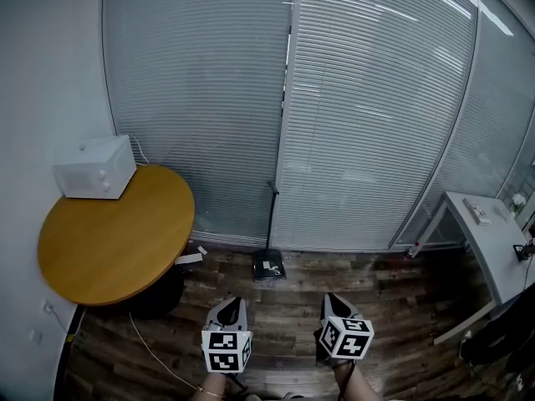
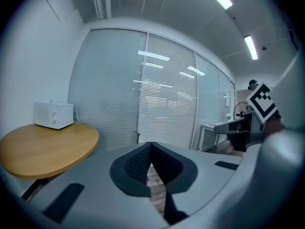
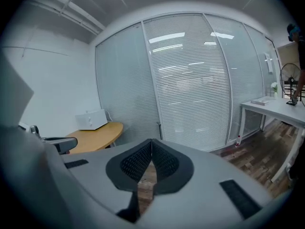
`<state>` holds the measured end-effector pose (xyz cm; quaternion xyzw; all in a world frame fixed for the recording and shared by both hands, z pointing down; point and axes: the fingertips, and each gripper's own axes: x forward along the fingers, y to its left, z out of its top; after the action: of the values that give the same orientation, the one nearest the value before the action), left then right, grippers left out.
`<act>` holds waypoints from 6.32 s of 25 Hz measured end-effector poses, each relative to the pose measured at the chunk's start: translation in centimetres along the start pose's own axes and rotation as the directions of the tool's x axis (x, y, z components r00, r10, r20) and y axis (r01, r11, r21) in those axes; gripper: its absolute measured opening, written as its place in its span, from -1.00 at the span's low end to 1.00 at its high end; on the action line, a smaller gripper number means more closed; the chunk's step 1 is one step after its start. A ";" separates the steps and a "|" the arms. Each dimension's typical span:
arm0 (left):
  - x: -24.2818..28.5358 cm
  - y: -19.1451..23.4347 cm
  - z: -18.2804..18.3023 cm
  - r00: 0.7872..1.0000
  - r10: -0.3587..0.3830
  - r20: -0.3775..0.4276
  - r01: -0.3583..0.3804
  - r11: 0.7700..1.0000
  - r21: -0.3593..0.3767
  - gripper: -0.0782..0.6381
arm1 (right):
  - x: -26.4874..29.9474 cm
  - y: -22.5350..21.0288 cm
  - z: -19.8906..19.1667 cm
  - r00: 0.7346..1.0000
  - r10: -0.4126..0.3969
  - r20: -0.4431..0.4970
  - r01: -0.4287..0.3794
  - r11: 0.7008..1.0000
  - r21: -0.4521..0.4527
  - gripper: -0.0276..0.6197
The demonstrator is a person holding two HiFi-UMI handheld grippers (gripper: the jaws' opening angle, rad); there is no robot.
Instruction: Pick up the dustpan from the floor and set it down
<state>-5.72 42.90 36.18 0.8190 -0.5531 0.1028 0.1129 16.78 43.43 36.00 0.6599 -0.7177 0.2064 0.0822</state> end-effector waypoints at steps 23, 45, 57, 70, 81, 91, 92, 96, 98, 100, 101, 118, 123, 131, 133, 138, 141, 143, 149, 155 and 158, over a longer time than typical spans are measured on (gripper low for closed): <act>13.6 2.8 2.9 0.998 0.058 -0.031 -0.058 0.998 0.027 -0.74 | 14.3 -5.5 3.6 0.999 0.026 -0.045 -0.022 0.996 0.088 -0.82; 29.7 6.4 5.9 0.997 0.074 -0.039 -0.073 0.997 0.012 -0.74 | 30.8 -8.2 7.3 0.991 0.069 -0.113 -0.057 0.992 0.109 -0.82; 41.8 14.4 11.4 1.000 -0.005 -0.006 0.005 1.000 0.022 -0.74 | 42.9 -5.4 14.2 0.998 0.014 -0.067 -0.006 0.993 0.116 -0.82; 49.3 19.7 11.1 0.998 0.021 -0.052 -0.022 0.999 -0.024 -0.74 | 50.6 -5.2 15.7 0.995 -0.006 -0.101 0.016 0.995 0.098 -0.82; 51.7 18.0 8.7 0.991 0.086 -0.102 -0.090 0.995 -0.036 -0.74 | 53.3 -8.7 15.1 0.992 0.003 -0.127 0.004 0.999 0.052 -0.82; 54.8 17.3 1.5 0.984 0.060 -0.168 -0.063 0.998 -0.014 -0.74 | 55.7 -10.5 7.7 0.976 -0.001 -0.220 0.013 0.998 0.055 -0.82; 55.1 17.2 0.6 0.983 0.061 -0.173 -0.064 0.998 -0.012 -0.74 | 55.8 -10.9 6.5 0.973 -0.001 -0.229 0.016 0.998 0.064 -0.82; 55.3 16.8 -3.5 0.979 0.080 -0.187 -0.082 0.997 -0.005 -0.74 | 55.4 -11.9 1.3 0.962 0.003 -0.273 0.027 0.994 0.107 -0.82; 55.5 16.3 -5.9 0.977 0.089 -0.193 -0.095 0.995 -0.024 -0.74 | 55.4 -12.4 -1.0 0.957 0.001 -0.289 0.032 0.994 0.109 -0.82; 55.4 15.4 -8.4 0.973 0.084 -0.215 -0.096 0.994 -0.045 -0.74 | 55.3 -13.0 -3.3 0.952 -0.004 -0.307 0.039 0.993 0.110 -0.82; 55.3 15.0 -9.7 0.971 0.080 -0.225 -0.094 0.994 -0.050 -0.74 | 55.2 -13.2 -4.4 0.950 -0.006 -0.313 0.043 0.993 0.110 -0.82; 57.1 12.3 -15.4 0.963 0.010 -0.270 -0.032 0.996 -0.079 -0.73 | 54.9 -14.7 -9.6 0.926 -0.030 -0.376 0.067 0.994 0.086 -0.82; 57.9 11.4 -14.8 0.965 -0.030 -0.260 0.016 0.998 -0.058 -0.73 | 54.9 -15.0 -9.6 0.926 -0.040 -0.375 0.082 0.992 0.098 -0.82; 59.6 11.3 -14.5 0.966 -0.040 -0.257 0.031 0.999 -0.041 -0.51 | 55.2 -15.5 -9.8 0.923 -0.043 -0.383 0.089 0.990 0.105 -0.82; 59.9 11.4 -14.5 0.966 -0.043 -0.256 0.034 0.999 -0.040 -0.48 | 55.2 -15.6 -9.8 0.923 -0.043 -0.383 0.090 0.990 0.108 -0.82; 60.7 11.0 -14.7 0.963 -0.058 -0.262 0.048 0.998 -0.046 -0.25 | 55.0 -16.2 -9.9 0.923 -0.044 -0.383 0.094 0.989 0.113 -0.82; 61.3 11.1 -13.9 0.965 -0.053 -0.256 0.044 0.998 -0.041 -0.21 | 54.9 -16.3 -9.4 0.921 -0.044 -0.388 0.095 0.989 0.114 -0.82; 61.9 11.4 -13.0 0.967 -0.051 -0.250 0.041 0.998 -0.043 -0.18 | 55.0 -16.1 -8.6 0.918 -0.046 -0.394 0.097 0.989 0.109 -0.82; 63.4 10.8 -12.0 0.972 -0.042 -0.229 0.041 0.999 -0.012 -0.16 | 54.3 -16.5 -8.7 0.915 -0.041 -0.401 0.097 0.988 0.120 -0.82; 65.2 10.9 -12.0 0.973 -0.035 -0.230 0.037 0.999 0.004 -0.16 | 54.1 -16.9 -9.6 0.912 -0.035 -0.410 0.100 0.985 0.140 -0.82; 66.1 10.9 -12.7 0.972 -0.033 -0.235 0.034 0.999 0.001 -0.16 | 54.3 -17.4 -10.4 0.908 -0.035 -0.418 0.103 0.985 0.141 -0.82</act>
<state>7.83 -15.64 68.47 0.8106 -0.5217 0.1982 0.1773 25.95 -2.70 69.83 0.6306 -0.6412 0.3955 0.1864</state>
